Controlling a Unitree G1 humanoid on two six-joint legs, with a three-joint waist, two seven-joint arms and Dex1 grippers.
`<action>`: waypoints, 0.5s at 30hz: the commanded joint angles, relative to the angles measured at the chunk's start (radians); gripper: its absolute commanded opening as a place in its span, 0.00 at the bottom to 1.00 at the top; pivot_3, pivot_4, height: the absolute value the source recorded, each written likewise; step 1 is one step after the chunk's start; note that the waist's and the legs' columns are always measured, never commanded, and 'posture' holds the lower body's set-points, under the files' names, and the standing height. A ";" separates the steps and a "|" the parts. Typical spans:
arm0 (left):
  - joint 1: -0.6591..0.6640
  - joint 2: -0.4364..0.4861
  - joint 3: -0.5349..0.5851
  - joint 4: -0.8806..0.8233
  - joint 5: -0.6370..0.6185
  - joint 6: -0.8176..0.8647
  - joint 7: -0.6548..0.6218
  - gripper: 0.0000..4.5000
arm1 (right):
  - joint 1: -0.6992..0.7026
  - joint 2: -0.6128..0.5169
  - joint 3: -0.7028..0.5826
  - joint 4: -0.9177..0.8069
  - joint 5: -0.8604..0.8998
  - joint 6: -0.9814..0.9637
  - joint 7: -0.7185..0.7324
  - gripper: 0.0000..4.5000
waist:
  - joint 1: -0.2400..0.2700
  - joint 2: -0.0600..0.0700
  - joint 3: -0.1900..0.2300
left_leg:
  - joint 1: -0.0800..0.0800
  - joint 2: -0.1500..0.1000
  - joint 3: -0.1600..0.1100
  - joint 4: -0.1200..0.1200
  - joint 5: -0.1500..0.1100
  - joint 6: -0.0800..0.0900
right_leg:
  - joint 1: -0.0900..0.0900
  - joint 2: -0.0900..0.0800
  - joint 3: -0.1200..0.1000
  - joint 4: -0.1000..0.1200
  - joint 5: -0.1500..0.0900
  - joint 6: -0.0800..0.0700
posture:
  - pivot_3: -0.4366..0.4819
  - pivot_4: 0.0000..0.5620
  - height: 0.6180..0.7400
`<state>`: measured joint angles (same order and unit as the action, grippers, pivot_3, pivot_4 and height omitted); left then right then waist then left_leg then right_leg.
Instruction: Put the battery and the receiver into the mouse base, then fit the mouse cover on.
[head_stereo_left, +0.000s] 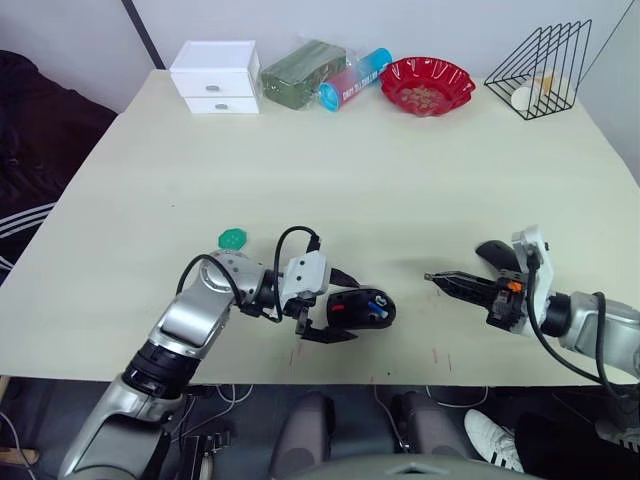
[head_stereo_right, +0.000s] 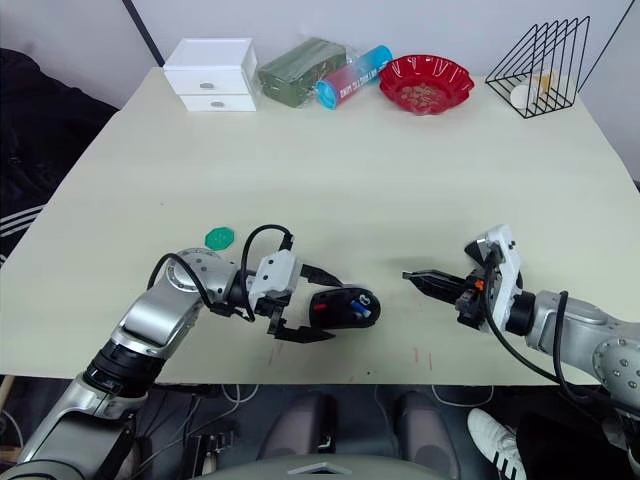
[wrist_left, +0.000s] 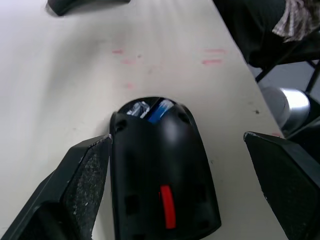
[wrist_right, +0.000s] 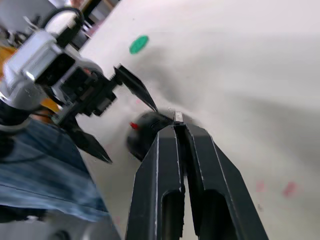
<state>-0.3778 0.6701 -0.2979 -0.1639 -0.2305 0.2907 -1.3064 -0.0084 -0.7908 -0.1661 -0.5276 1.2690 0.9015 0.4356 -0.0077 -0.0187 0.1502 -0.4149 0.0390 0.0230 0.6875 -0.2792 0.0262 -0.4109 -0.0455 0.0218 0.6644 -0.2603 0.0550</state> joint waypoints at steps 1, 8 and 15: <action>0.005 0.001 -0.014 -0.019 0.029 -0.040 0.020 0.99 | 0.005 0.011 -0.023 -0.034 -0.045 -0.043 0.040 0.00 | -0.001 0.000 0.000 | 0.000 0.000 0.000 0.000 0.000 0.000 | 0.000 0.000 0.000 0.000 0.000 0.000 | 0.48 0.27 1.00; -0.007 -0.034 -0.047 0.028 0.070 -0.058 0.057 0.99 | 0.004 0.041 -0.020 -0.044 -0.100 -0.064 0.054 0.00 | 0.001 0.000 0.000 | 0.001 0.000 0.000 0.000 0.000 0.000 | 0.001 0.000 0.000 0.000 0.000 0.000 | 0.48 0.27 1.00; -0.022 -0.066 -0.073 0.068 0.097 -0.078 0.070 0.99 | 0.071 0.024 0.000 -0.072 -0.327 -0.222 0.200 0.00 | 0.004 0.000 0.000 | 0.000 0.000 0.000 0.000 0.000 0.000 | 0.001 0.000 0.000 0.000 0.000 0.000 | 0.48 0.27 1.00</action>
<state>-0.3882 0.6134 -0.3656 -0.0923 -0.1385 0.2340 -1.2404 0.0456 -0.7494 -0.1630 -0.5600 1.0034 0.7473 0.5733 -0.0032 -0.0186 0.1502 -0.4144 0.0385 0.0230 0.6876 -0.2791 0.0260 -0.4102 -0.0452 0.0217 0.6641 -0.2603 0.0549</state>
